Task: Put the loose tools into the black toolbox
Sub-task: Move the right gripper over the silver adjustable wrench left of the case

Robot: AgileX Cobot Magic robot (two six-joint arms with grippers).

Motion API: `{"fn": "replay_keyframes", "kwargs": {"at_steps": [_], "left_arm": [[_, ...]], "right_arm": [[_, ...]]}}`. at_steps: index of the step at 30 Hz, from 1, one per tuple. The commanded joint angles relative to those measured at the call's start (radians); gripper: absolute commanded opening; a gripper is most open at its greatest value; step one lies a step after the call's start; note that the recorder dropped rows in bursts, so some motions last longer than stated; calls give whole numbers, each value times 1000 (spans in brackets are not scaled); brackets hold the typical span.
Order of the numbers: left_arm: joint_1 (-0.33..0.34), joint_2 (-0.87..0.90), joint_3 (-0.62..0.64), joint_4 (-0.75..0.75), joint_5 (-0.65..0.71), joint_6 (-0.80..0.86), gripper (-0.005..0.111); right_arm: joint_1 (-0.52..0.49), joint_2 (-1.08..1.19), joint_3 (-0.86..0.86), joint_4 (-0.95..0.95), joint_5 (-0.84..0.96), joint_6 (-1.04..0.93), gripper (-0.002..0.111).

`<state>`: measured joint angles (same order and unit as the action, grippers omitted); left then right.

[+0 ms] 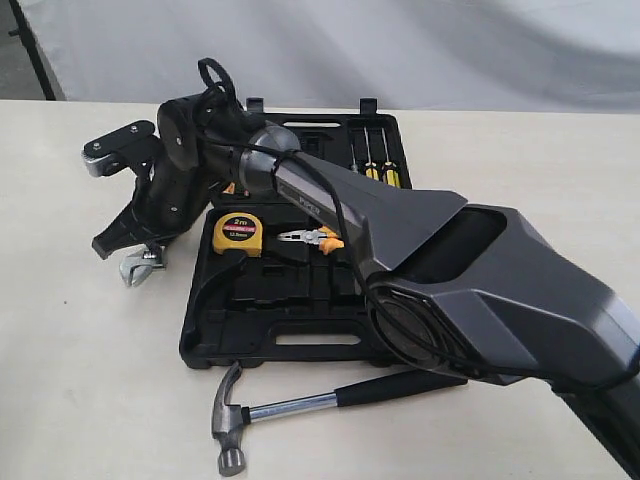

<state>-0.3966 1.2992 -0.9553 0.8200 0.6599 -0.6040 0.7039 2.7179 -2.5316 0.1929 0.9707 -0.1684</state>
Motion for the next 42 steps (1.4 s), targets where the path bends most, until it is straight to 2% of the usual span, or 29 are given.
{"fn": "replay_keyframes", "kwargs": {"at_steps": [1, 13, 16, 19, 23, 29, 32, 42], "left_arm": [[3, -8, 9, -14, -17, -10, 1], [3, -8, 9, -14, -17, -10, 1], [3, -8, 9, -14, -17, -10, 1], [3, -8, 9, -14, -17, -10, 1], [3, -8, 9, -14, -17, -10, 1], [3, -8, 9, -14, -17, -10, 1], [3, -8, 9, -14, -17, -10, 1], [3, -8, 9, -14, -17, -10, 1]], "right_arm": [[-2, 6, -2, 110, 77, -14, 0], [69, -5, -2, 200, 146, -14, 0], [53, -66, -4, 202, 145, -59, 0], [18, -108, -4, 202, 67, -201, 0], [5, -42, -2, 150, -110, -213, 0], [-32, 26, -2, 18, -172, -11, 0], [-48, 30, -2, 18, -149, -6, 0], [-51, 31, -2, 77, 85, 12, 0]]}}
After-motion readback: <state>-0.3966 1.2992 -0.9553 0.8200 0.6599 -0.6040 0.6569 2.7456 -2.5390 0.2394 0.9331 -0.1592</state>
